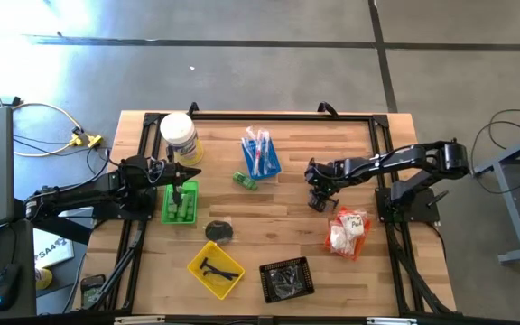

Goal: Pick & Place Travel size toiletries
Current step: Put the blue razor into the yellow bin

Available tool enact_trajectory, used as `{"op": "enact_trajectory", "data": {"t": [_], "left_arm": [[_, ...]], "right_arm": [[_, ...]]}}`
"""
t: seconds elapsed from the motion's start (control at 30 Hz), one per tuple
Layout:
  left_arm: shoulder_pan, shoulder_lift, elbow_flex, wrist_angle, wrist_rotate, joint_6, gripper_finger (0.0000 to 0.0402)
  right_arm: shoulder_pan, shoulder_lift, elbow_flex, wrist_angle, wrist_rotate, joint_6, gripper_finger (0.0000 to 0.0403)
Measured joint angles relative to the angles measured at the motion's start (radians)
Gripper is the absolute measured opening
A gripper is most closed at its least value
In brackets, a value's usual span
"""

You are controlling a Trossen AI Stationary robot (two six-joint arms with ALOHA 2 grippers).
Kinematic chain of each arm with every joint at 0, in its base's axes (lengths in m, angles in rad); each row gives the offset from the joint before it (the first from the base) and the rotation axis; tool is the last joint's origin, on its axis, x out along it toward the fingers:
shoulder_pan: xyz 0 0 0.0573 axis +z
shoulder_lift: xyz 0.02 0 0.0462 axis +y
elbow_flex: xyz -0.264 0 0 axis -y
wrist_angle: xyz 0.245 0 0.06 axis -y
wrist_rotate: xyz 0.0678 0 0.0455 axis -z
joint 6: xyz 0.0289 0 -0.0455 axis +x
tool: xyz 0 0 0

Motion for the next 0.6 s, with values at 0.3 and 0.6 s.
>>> {"op": "enact_trajectory", "data": {"t": [0.3,0.6], "left_arm": [[0.0,0.0,0.0,0.005,0.0,-0.011,0.0],[0.0,0.005,0.0,0.078,0.069,-0.268,0.0]], "right_arm": [[0.014,0.004,0.025,0.142,-0.011,-0.105,0.0037],[0.171,0.003,0.234,0.137,0.079,-0.503,0.0019]]}}
